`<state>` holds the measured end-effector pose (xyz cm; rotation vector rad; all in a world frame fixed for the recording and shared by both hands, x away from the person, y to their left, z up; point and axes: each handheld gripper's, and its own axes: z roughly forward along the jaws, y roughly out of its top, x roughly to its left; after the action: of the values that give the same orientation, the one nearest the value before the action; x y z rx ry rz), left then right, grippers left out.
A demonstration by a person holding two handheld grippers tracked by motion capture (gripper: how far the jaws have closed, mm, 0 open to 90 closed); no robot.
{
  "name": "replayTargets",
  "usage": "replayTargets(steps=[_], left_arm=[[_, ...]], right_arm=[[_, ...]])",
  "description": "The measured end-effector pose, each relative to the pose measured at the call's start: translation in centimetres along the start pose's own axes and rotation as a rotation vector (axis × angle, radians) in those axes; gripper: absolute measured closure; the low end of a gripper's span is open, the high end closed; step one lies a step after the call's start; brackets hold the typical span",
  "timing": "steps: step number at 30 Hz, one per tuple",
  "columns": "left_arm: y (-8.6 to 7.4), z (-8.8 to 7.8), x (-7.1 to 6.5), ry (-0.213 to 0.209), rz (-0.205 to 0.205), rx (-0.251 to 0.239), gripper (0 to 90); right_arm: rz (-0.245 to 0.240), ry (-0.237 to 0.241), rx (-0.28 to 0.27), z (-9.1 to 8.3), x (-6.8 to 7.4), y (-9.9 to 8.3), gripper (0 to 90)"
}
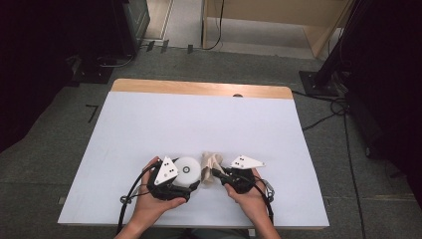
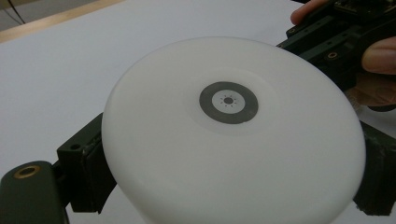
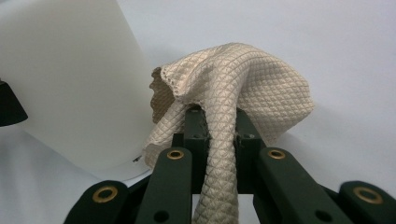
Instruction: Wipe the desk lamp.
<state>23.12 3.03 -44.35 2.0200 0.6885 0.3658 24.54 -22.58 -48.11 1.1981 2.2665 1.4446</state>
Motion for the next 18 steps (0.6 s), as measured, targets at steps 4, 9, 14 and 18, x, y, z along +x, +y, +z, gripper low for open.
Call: replayTargets(steps=[4, 9, 14, 18], left_arm=[[0.1, 0.0, 0.5, -0.033, 0.022, 0.008, 8.6], [0.3, 0.1, 2.1, -0.113, 0.083, 0.0, 8.7], [0.0, 0.3, 3.2, -0.195, 0.122, -0.021, 8.7], [0.0, 0.4, 3.5, -0.234, 0.139, -0.025, 8.7]], right_arm=[[0.0, 0.0, -0.002, -0.1, 0.1, 0.0, 80.7], [0.002, 0.02, -0.007, -0.1, 0.2, 0.1, 80.7], [-0.013, 0.044, -0.011, -0.1, 0.5, 0.3, 80.7], [-0.03, 0.063, 0.0, 0.1, 0.8, 0.3, 80.7]])
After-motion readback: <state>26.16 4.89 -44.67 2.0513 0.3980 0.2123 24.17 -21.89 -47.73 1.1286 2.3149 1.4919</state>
